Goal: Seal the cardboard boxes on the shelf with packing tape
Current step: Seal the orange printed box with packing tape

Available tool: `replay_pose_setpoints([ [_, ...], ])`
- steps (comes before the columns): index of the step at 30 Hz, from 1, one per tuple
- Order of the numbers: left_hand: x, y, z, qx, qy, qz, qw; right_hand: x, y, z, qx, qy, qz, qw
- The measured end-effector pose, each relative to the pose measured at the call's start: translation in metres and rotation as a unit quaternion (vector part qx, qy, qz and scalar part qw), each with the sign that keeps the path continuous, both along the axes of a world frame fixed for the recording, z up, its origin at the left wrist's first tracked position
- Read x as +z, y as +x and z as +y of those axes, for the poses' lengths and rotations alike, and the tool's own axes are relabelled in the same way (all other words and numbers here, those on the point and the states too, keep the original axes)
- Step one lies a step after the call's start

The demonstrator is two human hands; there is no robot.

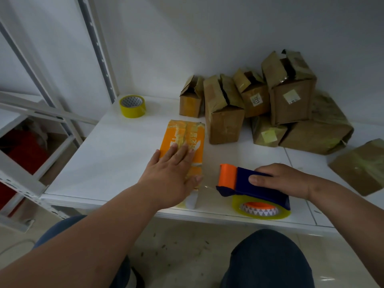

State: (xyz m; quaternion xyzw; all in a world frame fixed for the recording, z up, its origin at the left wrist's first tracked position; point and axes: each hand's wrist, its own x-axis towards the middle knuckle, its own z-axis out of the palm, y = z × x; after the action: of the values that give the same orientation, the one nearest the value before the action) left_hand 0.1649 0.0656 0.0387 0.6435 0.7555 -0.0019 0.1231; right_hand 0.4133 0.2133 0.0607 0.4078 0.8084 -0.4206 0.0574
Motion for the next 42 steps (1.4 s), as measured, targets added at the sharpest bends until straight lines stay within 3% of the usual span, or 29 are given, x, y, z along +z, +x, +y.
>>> replay_pose_setpoints([
  [8,0.0,-0.001,0.002,0.004,0.003,-0.003,1.0,0.007,0.015,0.005,0.022,0.087,-0.062,0.994],
  [14,0.001,-0.001,0.0,0.008,-0.004,-0.007,1.0,0.017,-0.04,-0.002,0.091,0.167,-0.206,0.96],
  [20,0.0,0.001,0.001,0.01,-0.003,-0.008,1.0,0.018,-0.09,-0.001,0.085,0.143,-0.277,0.946],
  [26,0.0,0.0,0.0,0.009,0.002,-0.004,1.0,0.004,-0.095,0.006,0.028,0.013,-0.264,0.964],
  [28,0.001,-0.001,-0.001,0.011,0.003,-0.016,1.0,-0.004,-0.095,0.002,0.028,0.015,-0.278,0.96],
  [31,0.008,-0.001,-0.002,0.022,-0.009,-0.038,0.999,0.001,-0.084,0.003,-0.032,0.022,-0.223,0.974],
  [42,0.012,0.022,-0.009,0.026,0.004,0.055,0.998,0.03,-0.017,-0.01,-0.19,0.063,-0.063,0.978],
])
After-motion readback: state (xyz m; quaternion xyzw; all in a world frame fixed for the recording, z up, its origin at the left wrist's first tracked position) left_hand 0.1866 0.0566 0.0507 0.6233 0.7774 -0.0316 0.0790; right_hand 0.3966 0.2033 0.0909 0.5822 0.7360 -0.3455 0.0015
